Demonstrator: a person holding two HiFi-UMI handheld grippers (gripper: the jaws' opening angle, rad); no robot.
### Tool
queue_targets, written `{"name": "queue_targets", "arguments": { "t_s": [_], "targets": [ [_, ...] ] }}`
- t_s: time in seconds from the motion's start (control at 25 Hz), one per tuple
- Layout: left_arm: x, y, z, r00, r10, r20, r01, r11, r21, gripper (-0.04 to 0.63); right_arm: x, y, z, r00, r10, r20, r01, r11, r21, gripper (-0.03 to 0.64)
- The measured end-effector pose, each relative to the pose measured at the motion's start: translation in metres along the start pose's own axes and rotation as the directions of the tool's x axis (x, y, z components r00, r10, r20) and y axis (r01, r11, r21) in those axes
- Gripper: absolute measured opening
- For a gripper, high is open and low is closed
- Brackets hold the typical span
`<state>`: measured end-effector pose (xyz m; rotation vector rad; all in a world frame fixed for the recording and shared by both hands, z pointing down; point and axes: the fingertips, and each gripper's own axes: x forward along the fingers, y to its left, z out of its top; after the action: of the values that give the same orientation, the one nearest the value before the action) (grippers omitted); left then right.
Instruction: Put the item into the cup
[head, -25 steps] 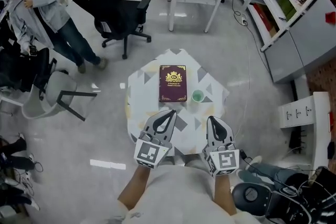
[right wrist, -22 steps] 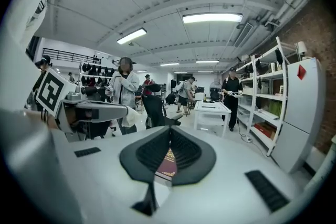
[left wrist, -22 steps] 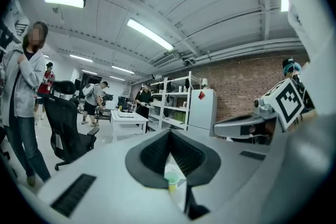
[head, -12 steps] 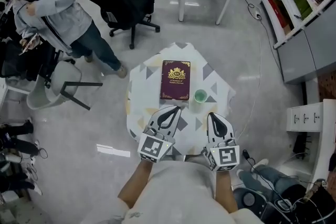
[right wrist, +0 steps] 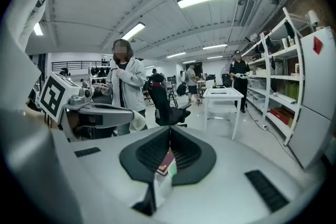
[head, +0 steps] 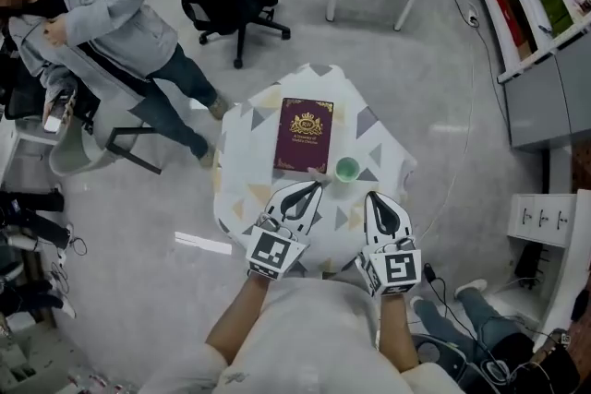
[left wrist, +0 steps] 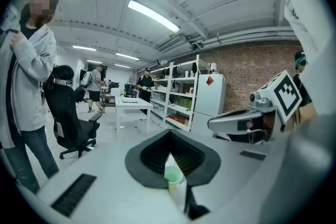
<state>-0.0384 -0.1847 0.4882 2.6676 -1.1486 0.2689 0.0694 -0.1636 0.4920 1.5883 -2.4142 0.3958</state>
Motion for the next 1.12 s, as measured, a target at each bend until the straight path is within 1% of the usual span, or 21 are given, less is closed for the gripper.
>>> {"name": "queue_targets", "arguments": {
  "t_s": [0.4, 0.72, 1.12],
  "targets": [
    [0.037, -0.003, -0.027, 0.998, -0.008, -0.068, 0.008, 1.0, -0.013, 0.011, 0.018, -0.023, -0.036, 0.997, 0.029, -0.078, -0.026, 0.999, 0.035, 0.008],
    [0.063, -0.003, -0.053, 0.993, -0.016, -0.12, 0.013, 1.0, -0.021, 0.011, 0.032, -0.037, -0.06, 0.992, 0.047, -0.116, -0.04, 0.997, 0.058, 0.008],
    [0.091, -0.007, -0.092, 0.981, -0.032, -0.193, 0.025, 0.999, -0.038, 0.012, 0.05, -0.049, -0.094, 0.981, 0.081, -0.175, -0.068, 0.994, 0.081, 0.008]
  ]
}}
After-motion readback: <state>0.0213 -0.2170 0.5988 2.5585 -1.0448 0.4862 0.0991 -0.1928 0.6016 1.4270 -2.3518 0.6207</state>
